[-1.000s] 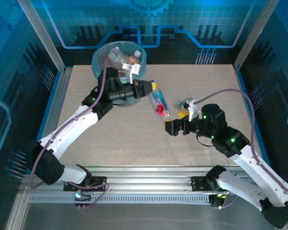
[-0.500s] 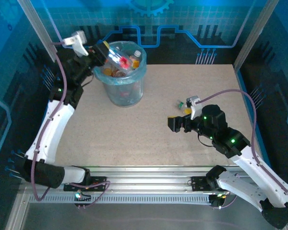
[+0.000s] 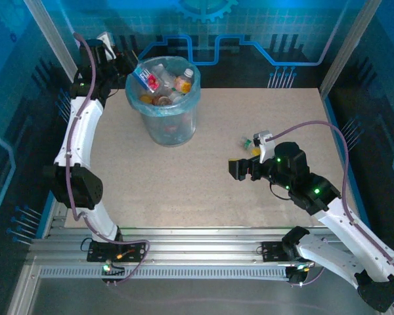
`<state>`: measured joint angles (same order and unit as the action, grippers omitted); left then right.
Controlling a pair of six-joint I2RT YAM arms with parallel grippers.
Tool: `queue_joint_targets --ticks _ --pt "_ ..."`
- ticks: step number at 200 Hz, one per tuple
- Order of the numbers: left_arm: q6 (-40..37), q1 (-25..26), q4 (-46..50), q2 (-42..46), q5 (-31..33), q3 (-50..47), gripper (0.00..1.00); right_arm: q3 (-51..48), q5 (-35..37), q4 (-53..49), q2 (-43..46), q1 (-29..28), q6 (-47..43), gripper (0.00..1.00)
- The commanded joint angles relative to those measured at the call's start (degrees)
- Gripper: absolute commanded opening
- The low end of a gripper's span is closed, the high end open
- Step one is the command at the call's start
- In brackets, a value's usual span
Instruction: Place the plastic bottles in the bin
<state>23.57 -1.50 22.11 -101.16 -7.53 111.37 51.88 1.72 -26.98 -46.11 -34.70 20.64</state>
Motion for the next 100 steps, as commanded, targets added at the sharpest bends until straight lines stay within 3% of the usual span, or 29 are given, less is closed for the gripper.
queue_joint_targets --ticks 1,41,78,100 --pt "-6.38 0.5 -5.64 3.19 2.86 1.3 0.0 2.07 0.46 0.29 0.22 0.42 -1.14 1.0" --pt "-15.74 1.51 -9.6 4.23 8.55 1.25 0.0 0.45 0.09 1.53 0.32 0.5 -0.22 1.0" --pt "-30.1 6.16 -14.03 2.05 14.73 -0.91 0.0 -0.29 -0.55 2.51 -0.03 0.51 0.42 1.0" --pt "-33.83 8.29 -16.98 0.33 14.78 -2.29 0.0 0.06 -0.75 1.81 -0.04 0.55 0.29 1.0"
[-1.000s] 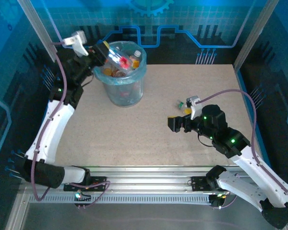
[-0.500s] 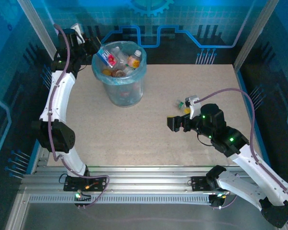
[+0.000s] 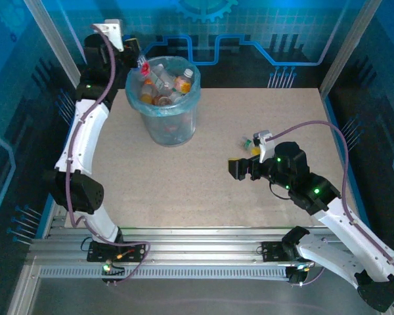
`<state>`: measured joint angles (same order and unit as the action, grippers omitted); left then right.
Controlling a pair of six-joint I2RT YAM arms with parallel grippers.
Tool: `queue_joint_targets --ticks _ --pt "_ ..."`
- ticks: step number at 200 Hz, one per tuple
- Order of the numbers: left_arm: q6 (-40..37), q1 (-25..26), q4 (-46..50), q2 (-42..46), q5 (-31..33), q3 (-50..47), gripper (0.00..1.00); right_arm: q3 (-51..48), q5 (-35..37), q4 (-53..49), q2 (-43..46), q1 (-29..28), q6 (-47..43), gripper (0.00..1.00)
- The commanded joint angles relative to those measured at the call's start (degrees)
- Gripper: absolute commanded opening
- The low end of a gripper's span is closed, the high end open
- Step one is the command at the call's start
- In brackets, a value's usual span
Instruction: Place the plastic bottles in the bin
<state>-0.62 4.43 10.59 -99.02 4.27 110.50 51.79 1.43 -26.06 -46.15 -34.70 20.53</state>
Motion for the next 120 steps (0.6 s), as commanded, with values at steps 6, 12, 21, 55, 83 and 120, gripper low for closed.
queue_joint_targets --ticks 6,12,21,55,83,120 --pt "-10.16 2.83 -5.66 -2.39 3.4 -1.3 0.0 0.15 -0.46 0.72 0.16 0.5 0.36 1.0" --pt "-10.65 3.25 -5.58 -2.87 3.75 -1.1 0.0 0.15 -0.41 0.47 0.33 0.51 0.33 1.0" --pt "-11.39 3.85 -5.55 -3.55 4.12 -1.07 0.0 0.11 -0.22 0.11 0.61 0.51 0.34 1.0" --pt "-13.51 5.18 -6.11 -5.17 5.35 -1.94 0.0 -0.85 0.6 -0.48 2.06 0.51 0.5 1.0" --pt "-17.09 6.87 -4.17 -7.03 5.76 -1.69 0.0 -1.08 0.57 0.17 1.88 0.5 0.61 1.0" --pt "-16.49 7.53 -5.78 -5.62 7.34 -4.27 0.0 -0.31 -0.27 0.22 0.58 0.47 0.64 1.0"
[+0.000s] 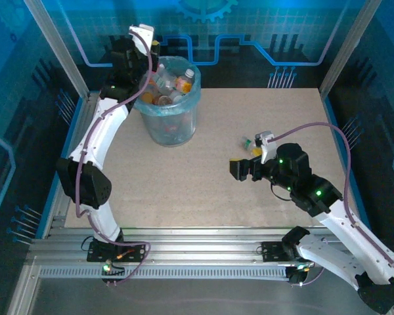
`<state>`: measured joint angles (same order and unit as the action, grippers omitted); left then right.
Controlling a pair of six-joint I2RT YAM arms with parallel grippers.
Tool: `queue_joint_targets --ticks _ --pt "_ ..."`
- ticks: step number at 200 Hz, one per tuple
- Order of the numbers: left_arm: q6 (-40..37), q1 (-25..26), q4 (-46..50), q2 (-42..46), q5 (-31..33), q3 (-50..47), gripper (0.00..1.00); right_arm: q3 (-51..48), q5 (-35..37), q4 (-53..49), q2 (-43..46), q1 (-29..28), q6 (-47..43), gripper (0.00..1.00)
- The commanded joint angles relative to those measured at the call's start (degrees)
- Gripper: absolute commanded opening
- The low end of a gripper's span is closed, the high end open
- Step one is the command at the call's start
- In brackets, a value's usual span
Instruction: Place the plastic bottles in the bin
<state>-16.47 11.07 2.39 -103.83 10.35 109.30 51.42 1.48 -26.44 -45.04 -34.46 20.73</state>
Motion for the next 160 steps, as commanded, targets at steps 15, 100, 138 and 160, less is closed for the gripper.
queue_joint_targets --ticks 15,100,138,160 --pt "-0.97 0.88 1.5 0.34 2.44 -3.68 0.0 0.09 -0.58 0.51 -0.69 0.27 0.37 1.0" --pt "-7.31 0.97 -8.83 8.71 2.68 -14.64 0.0 -2.31 -1.58 2.96 -1.62 0.27 2.17 1.0" --pt "-9.06 0.89 -10.13 10.04 2.26 -20.45 0.0 -2.11 -1.74 2.47 -1.57 0.27 2.26 1.0" --pt "-6.05 0.89 -8.59 11.35 1.08 -21.17 0.22 -2.28 -1.48 1.96 -1.15 0.27 2.17 1.0"
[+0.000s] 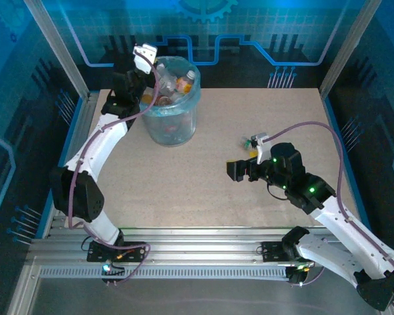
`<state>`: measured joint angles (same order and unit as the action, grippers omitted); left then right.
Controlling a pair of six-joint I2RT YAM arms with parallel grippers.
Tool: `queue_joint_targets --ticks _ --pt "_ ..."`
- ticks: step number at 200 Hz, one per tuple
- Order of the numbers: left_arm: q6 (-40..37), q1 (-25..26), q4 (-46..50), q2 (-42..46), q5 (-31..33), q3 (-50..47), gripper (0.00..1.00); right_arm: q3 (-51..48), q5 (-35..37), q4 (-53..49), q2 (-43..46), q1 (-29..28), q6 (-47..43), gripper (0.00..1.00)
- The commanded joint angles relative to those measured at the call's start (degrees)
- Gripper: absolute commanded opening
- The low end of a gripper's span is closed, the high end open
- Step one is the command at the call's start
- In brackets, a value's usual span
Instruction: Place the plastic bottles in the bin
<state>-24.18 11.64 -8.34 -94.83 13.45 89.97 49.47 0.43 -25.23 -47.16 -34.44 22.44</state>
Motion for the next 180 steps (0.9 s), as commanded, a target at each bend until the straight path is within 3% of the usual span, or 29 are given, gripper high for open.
queue_joint_targets --ticks 1,16,33,75,100,143,180 --pt "1.81 0.36 2.21 2.44 -2.07 -1.88 0.23 -0.34 -0.43 0.73 0.99 0.25 0.49 1.0" --pt "3.54 0.4 3.29 3.97 -3.28 -2.08 0.36 -0.43 -0.43 0.71 1.18 0.29 0.61 1.0" --pt "5.87 0.35 4.77 6.03 -5.25 -2.18 0.63 -0.73 -0.43 0.71 1.19 0.24 1.09 1.0" --pt "9.76 0.37 10.22 9.63 -10.52 -1.6 0.84 -1.57 -0.83 1.48 1.2 0.12 2.01 1.0" --pt "13.17 0.33 13.72 10.03 -10.94 -0.47 0.82 -2.07 -1.54 2.47 1.04 -0.11 2.44 1.0" --pt "17.77 -0.26 28.57 4.02 -8.24 9.6 0.61 -1.92 -1.57 1.86 0.75 -0.2 3.23 1.0" --pt "27.5 -4.97 36.75 -3.0 -9.86 16.91 0.47 -1.83 -2.41 2.05 0.94 -0.15 3.58 1.0"
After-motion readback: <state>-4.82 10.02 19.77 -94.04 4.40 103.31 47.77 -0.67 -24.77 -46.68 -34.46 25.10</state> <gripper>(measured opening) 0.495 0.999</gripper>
